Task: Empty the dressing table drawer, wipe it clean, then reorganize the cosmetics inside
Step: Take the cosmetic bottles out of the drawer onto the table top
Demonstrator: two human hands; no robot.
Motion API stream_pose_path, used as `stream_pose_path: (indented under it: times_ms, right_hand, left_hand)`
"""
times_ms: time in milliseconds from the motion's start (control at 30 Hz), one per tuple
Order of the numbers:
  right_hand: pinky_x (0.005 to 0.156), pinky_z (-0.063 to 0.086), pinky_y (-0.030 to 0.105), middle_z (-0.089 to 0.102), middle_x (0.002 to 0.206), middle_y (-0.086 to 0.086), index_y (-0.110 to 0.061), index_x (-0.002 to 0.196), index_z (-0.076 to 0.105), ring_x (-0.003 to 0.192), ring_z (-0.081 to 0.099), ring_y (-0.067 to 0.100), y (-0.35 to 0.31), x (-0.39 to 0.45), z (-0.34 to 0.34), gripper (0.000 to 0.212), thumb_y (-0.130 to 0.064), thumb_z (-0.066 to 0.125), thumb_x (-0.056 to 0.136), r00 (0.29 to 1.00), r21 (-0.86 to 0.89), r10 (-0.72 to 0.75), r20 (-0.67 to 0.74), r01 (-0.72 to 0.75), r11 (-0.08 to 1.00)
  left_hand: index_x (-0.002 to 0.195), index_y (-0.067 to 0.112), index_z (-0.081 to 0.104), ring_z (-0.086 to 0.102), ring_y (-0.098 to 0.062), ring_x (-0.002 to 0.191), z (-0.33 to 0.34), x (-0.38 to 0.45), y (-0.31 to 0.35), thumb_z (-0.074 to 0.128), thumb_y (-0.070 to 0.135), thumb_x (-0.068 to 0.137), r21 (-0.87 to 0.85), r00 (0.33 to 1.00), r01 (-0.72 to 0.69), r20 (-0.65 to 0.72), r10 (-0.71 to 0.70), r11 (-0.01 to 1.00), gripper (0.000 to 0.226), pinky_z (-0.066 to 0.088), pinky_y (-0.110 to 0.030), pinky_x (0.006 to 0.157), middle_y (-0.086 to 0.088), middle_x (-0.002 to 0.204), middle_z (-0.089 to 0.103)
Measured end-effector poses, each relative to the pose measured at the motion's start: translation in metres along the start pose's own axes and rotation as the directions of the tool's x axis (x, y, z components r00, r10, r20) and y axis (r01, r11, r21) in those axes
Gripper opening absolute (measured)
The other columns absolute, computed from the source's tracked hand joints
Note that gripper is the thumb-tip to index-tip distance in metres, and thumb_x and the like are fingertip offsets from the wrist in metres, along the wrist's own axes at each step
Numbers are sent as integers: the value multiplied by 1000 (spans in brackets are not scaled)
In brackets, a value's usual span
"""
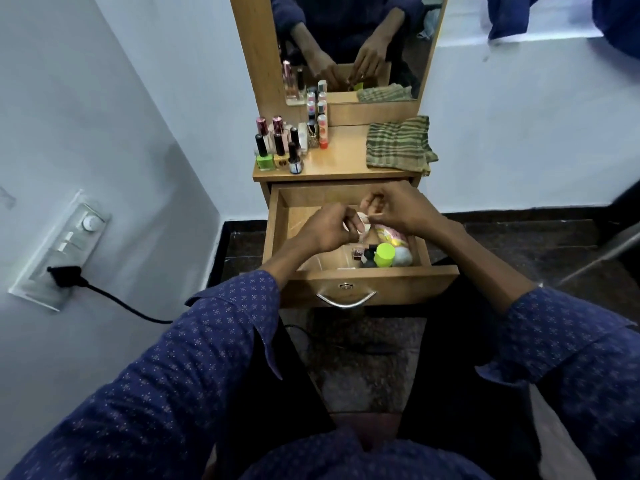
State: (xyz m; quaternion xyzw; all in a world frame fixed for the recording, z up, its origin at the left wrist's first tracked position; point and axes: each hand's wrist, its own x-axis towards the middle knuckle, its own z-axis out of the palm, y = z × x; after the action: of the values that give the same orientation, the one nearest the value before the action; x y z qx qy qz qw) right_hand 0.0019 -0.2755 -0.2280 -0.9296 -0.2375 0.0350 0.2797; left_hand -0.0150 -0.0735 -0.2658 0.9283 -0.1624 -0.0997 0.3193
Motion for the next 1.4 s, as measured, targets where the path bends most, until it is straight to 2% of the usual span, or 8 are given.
stream_pose_path:
  times_ms: [233,400,567,633,767,900,1167,1400]
  right_hand:
    - [69,55,33,75,83,-8,-26,89,77,77,68,1,4,-22,9,12,-16,82,83,996,-7,41,83,-40,999]
    - [70,54,31,74,81,-8,-18,91,79,80,70,8,6,-19,11,10,-10,75,87,986,-76,67,155,-56,996]
    - [86,59,43,76,115,6,-22,88,79,110,67,25,5,-6,19,17,-9,70,83,962,-219,110,250,-54,974]
    - [89,58,45,77,106,3,-26,84,78,121,63,28,3,0,20,17,-9,72,82,948,-270,121,295,-39,962]
    - [76,61,38,78,93,-3,-25,80,79,94,71,20,-3,11,21,16,-8,80,78,912,-356,171,373,-30,934]
    - [54,43,26,74,92,-6,-29,83,81,82,67,17,-12,21,25,17,-14,87,76,903,-464,184,389,19,886]
    - [55,35,24,67,76,-8,-24,80,74,81,68,19,-23,26,37,17,-24,91,75,911,-504,172,375,44,863]
    - [68,48,32,69,90,4,-24,84,63,79,62,24,-26,23,47,32,-33,91,74,913,-580,214,347,30,814]
  left_hand:
    - [104,4,80,73,-10,86,25,-17,-4,79,-11,78,-184,996,63,78,-49,981,30,53,-10,73,-9,99,81]
    - [107,10,80,76,-19,93,26,-19,-7,86,-6,73,-235,992,65,123,-36,970,38,57,-17,77,-7,99,80]
    - [102,11,80,70,0,77,26,-23,-5,88,-1,75,-223,995,35,104,-12,974,31,48,-9,68,-3,97,80]
    - [101,11,79,69,2,75,26,-24,-5,88,1,75,-199,996,30,87,-13,980,29,48,-10,68,0,96,80]
    - [95,12,76,68,-2,73,24,-26,-4,89,14,76,-145,997,73,2,-74,987,23,48,-21,68,1,91,78]
    - [91,22,69,69,-17,81,23,-27,-10,90,36,69,-118,978,164,-109,-177,979,33,56,-38,71,6,87,74]
    - [91,25,67,68,-17,78,21,-31,-12,81,36,72,-110,949,210,-215,-230,971,26,59,-44,74,7,85,72]
    - [96,26,66,67,-16,86,20,-30,-14,80,34,77,-110,933,246,-243,-266,963,25,59,-44,80,8,93,71]
